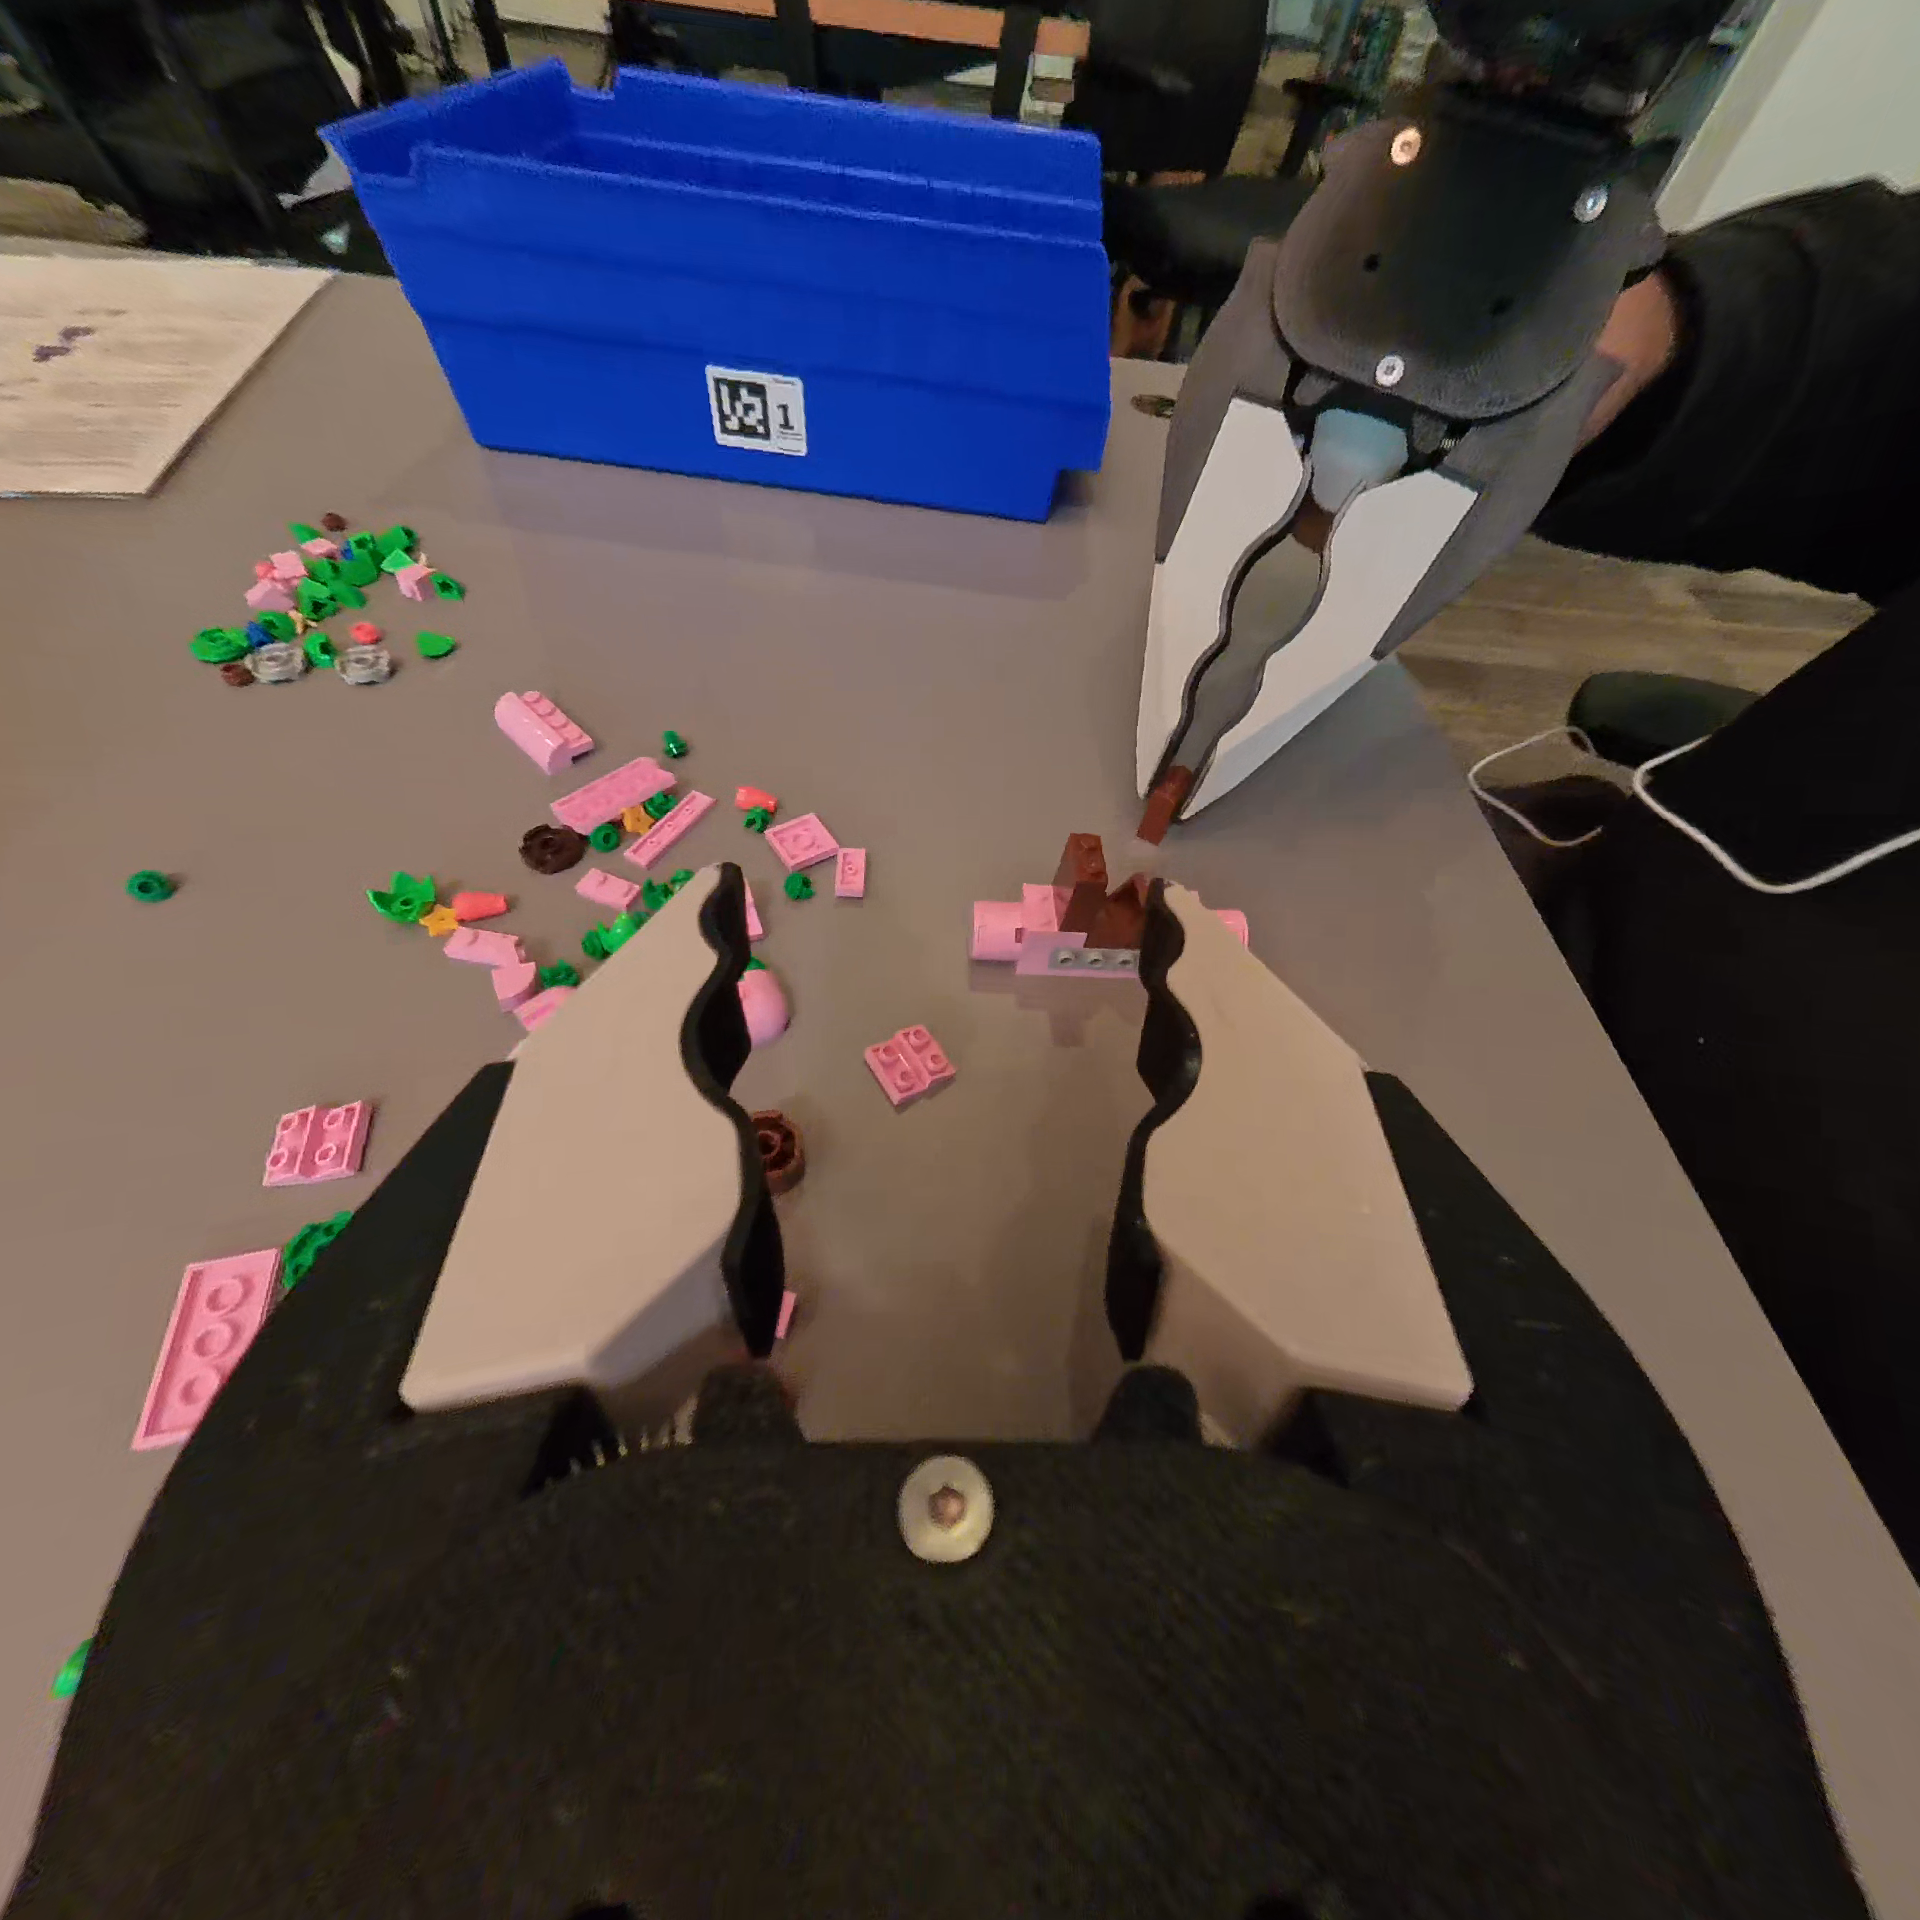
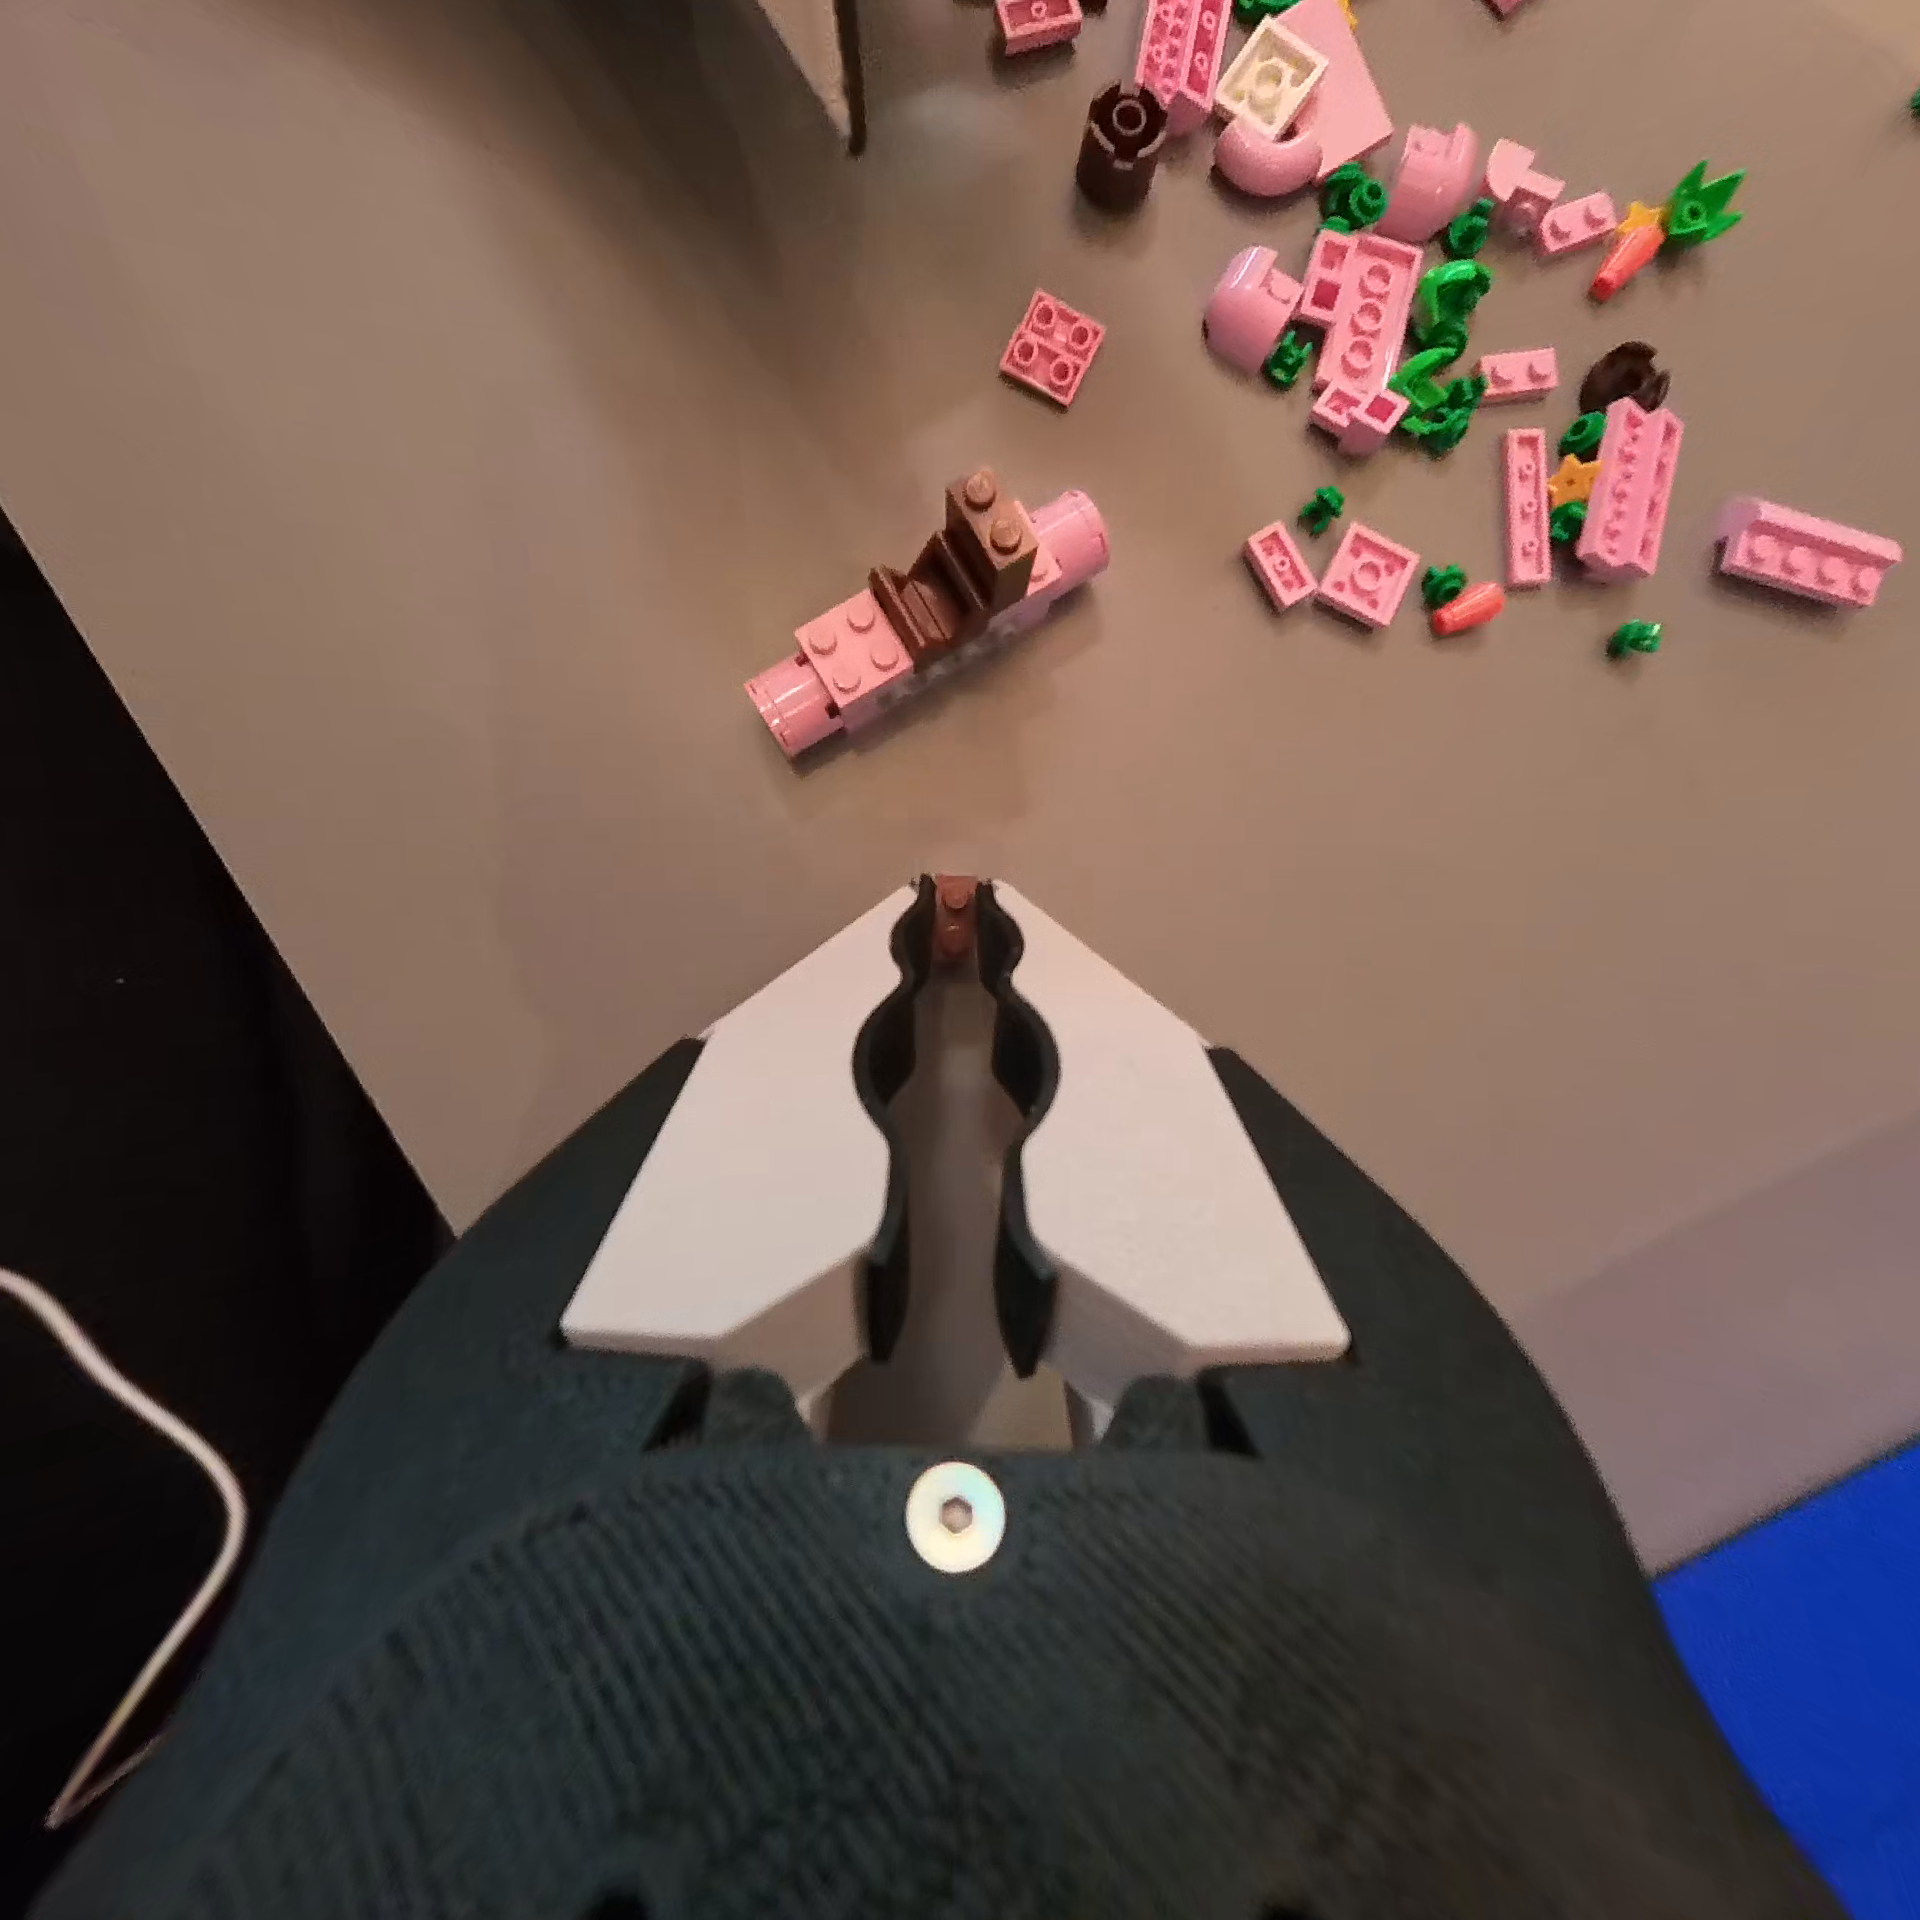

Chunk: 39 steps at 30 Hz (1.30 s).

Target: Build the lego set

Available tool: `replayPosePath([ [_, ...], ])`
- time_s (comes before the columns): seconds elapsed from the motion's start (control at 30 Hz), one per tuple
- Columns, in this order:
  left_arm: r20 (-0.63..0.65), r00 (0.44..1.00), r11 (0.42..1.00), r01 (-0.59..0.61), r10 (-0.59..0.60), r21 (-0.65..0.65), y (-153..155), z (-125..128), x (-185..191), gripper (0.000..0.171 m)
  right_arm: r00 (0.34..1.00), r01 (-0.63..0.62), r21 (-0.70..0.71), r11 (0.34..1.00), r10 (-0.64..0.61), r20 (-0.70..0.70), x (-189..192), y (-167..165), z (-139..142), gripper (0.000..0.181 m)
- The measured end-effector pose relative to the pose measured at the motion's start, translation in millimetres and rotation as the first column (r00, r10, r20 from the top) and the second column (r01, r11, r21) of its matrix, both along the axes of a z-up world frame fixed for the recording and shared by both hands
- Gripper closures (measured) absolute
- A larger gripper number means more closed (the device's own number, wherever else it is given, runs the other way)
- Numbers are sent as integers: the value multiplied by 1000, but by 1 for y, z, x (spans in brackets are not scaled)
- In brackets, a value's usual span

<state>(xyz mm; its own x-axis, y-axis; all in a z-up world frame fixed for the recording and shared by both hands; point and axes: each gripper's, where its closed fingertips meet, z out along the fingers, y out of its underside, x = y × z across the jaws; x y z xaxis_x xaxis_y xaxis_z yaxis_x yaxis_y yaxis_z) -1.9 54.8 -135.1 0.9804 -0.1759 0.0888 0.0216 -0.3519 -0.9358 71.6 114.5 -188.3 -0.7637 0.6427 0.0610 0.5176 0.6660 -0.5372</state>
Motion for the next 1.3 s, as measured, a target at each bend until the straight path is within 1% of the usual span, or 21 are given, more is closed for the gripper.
replayPosePath([
  [0.1,-38,999,1000,4,-4,-12,2,-2,3,97,1000,-7,19,1000,7,-6,2,3,0,175],
  [0.3,-75,996,998,36,-40,-49,2,-9,13,97,999,-34,61,998,32,37,4,3,-4,174],
  [0.4,-105,993,997,44,-51,-60,1,-11,16,97,999,-23,74,997,20,42,5,5,-7,157],
  [0.53,-127,990,996,48,-57,-73,1,-14,18,98,999,35,-22,999,-35,-7,5,4,9,149],
  [0.6,-129,990,995,48,-59,-85,2,-16,19,98,998,55,-49,997,-55,-15,8,4,12,149],
  [0.77,-133,989,992,45,-61,-116,3,-21,19,98,998,63,23,998,-62,-32,11,14,-3,146],
  [0.9,-218,969,975,69,-115,-209,5,-38,27,89,995,80,-12,997,-80,-53,-2,18,-3,148],
  [1.0,-298,949,972,33,-103,-231,16,-44,26,86,992,99,20,995,-97,-81,-12,29,-4,149],
  [1.1,-309,944,966,34,-116,-258,27,-48,28,87,991,88,8,996,-86,-99,-10,30,2,148],
  [1.23,-327,934,948,39,-147,-316,30,-58,31,86,990,99,-5,995,-99,-96,-1,33,7,145],
  [1.3,-337,934,947,8,-122,-321,32,-59,29,90,989,116,-12,993,-117,-90,3,35,8,144],
])
